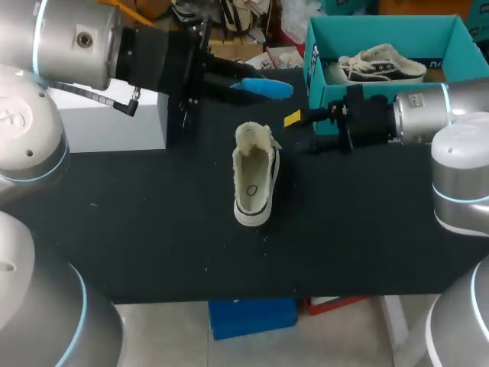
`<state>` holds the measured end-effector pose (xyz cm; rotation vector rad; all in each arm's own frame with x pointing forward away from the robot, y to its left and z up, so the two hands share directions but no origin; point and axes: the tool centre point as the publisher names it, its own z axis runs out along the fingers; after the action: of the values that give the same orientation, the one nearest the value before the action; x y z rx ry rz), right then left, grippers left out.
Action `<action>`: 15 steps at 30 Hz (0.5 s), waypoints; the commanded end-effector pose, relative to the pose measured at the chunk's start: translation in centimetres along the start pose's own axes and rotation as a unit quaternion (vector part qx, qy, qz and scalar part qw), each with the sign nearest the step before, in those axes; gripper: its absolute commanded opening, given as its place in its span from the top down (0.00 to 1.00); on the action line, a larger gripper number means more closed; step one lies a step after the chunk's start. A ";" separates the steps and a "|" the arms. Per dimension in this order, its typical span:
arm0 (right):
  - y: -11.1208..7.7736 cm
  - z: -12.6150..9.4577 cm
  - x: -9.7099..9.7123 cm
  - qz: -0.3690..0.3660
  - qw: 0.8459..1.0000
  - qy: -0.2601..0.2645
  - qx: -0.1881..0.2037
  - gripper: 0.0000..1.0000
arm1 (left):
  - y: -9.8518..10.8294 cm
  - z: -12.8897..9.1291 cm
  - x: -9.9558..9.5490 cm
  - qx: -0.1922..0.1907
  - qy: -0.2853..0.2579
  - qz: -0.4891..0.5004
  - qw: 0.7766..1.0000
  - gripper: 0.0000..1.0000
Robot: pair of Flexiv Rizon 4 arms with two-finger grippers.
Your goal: Take the shoe out of the shoebox, open the shoe tongue, remove and reinsert the insole, then place the shoe into the shoebox
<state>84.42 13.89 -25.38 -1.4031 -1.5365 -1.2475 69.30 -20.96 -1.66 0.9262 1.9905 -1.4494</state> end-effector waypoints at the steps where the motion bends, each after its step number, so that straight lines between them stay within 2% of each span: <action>1: -0.1 0.1 0.0 0.000 1.000 0.000 -0.002 0.00 | 0.1 -1.1 6.2 -0.014 -0.051 0.059 0.997 1.00; 2: -0.1 0.1 0.0 0.000 1.000 0.000 -0.002 0.00 | 0.3 -1.1 7.2 -0.022 -0.049 0.076 0.996 1.00; 4: -0.1 0.1 0.0 0.000 1.000 0.000 -0.002 0.00 | 0.4 -1.3 8.7 -0.012 -0.064 0.086 0.994 1.00; 8: -0.1 0.1 0.0 0.000 1.000 0.000 -0.002 0.00 | 0.5 -1.3 11.0 -0.015 -0.069 0.140 0.988 1.00; 15: -0.1 0.1 0.0 0.000 1.000 0.000 -0.002 0.00 | 1.9 -0.8 13.4 -0.004 -0.071 0.167 0.983 1.00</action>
<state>84.45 13.88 -25.41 -1.4014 -1.5353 -1.2490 64.17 -18.20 -8.31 1.1406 1.7243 -1.2478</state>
